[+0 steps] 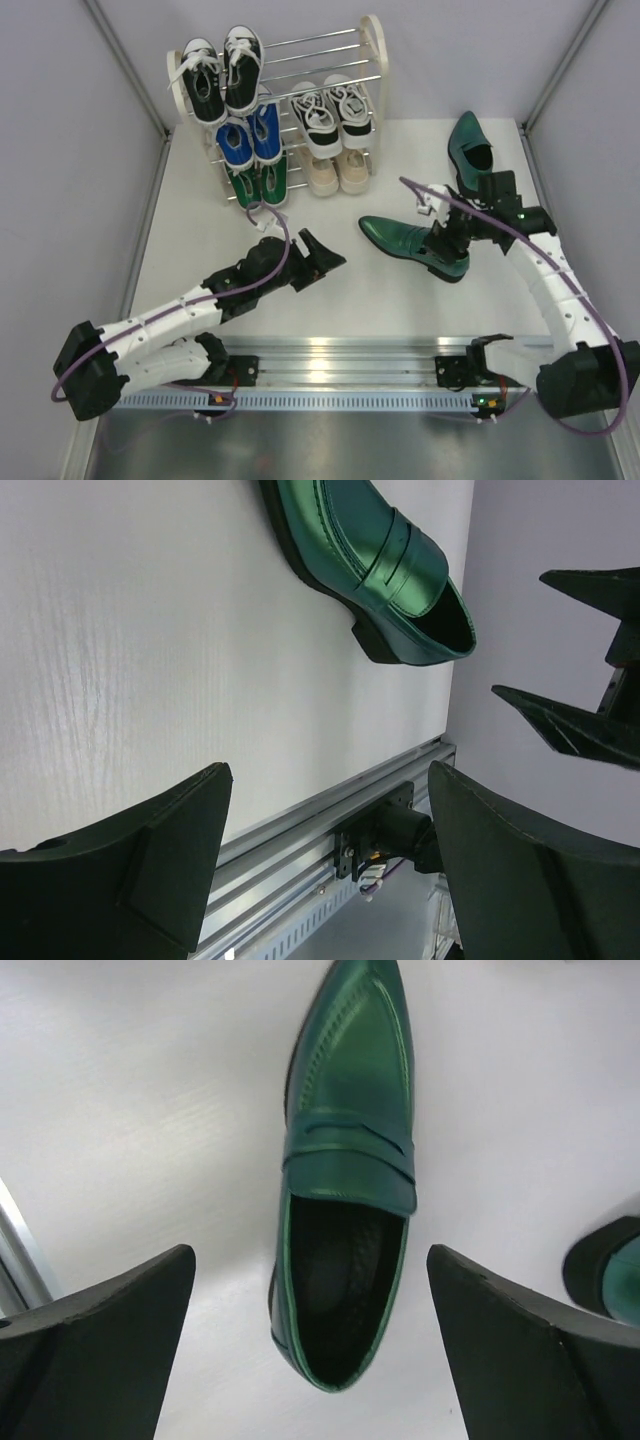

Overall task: Place and organize the shoes onto the shoe shelf
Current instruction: Place the shoe at the center of the board, then pick up the shoe at the center of the board.

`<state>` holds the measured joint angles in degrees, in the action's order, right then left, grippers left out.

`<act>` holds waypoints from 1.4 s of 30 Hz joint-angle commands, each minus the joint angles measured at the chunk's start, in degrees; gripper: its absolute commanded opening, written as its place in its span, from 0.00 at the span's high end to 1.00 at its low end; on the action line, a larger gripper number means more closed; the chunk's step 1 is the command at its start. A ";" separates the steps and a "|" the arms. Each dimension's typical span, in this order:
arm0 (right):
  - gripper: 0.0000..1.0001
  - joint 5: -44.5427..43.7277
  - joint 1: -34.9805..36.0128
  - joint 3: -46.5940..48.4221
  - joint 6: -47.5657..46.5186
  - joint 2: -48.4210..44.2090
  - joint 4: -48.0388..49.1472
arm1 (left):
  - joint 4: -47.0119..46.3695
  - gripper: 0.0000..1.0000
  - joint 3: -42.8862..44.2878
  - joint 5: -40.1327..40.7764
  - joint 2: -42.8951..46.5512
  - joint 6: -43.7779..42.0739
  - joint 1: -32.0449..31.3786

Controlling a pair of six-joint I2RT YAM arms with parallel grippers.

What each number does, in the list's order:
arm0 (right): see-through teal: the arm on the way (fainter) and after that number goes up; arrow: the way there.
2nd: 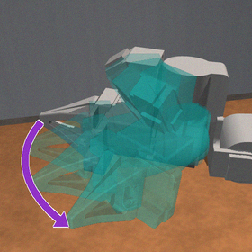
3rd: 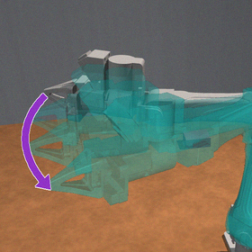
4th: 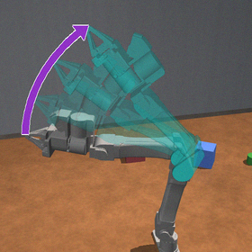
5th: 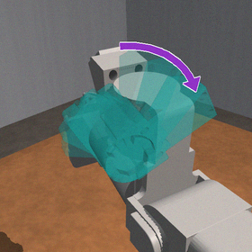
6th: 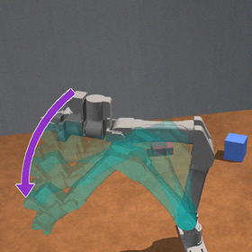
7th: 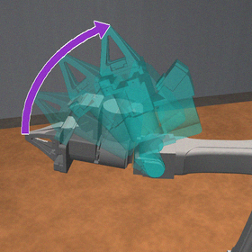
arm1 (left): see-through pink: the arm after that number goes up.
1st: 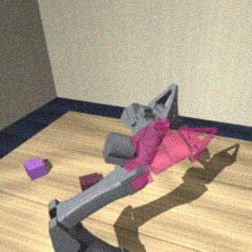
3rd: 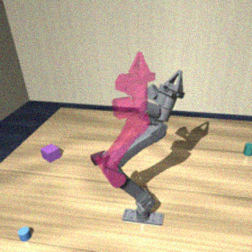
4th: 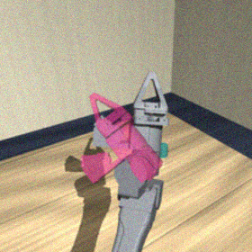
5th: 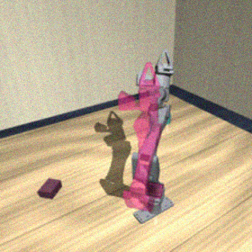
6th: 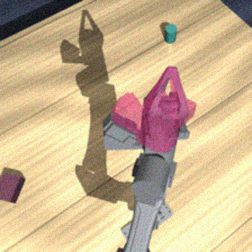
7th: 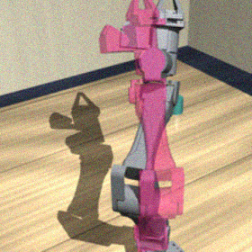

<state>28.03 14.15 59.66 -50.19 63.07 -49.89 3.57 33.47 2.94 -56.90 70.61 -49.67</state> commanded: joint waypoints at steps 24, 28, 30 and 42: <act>0.40 4.58 -16.27 1.07 0.88 27.54 13.50 | -1.55 0.15 -2.27 3.13 5.58 1.11 -0.43; 0.63 4.49 -14.68 0.90 5.01 27.90 14.12 | -3.66 0.15 -2.62 2.69 3.65 2.69 -0.51; 0.85 4.66 -14.59 1.51 8.61 27.38 13.77 | -5.85 0.14 -2.71 2.68 2.86 3.48 -0.52; 1.00 19.33 -14.59 11.35 37.53 18.85 5.59 | -22.73 0.13 0.96 3.83 -4.69 1.73 -2.01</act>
<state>37.54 -0.89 64.60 -23.86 87.68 -44.25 -11.07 30.20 6.31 -59.02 73.17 -51.33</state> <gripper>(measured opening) 0.030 0.869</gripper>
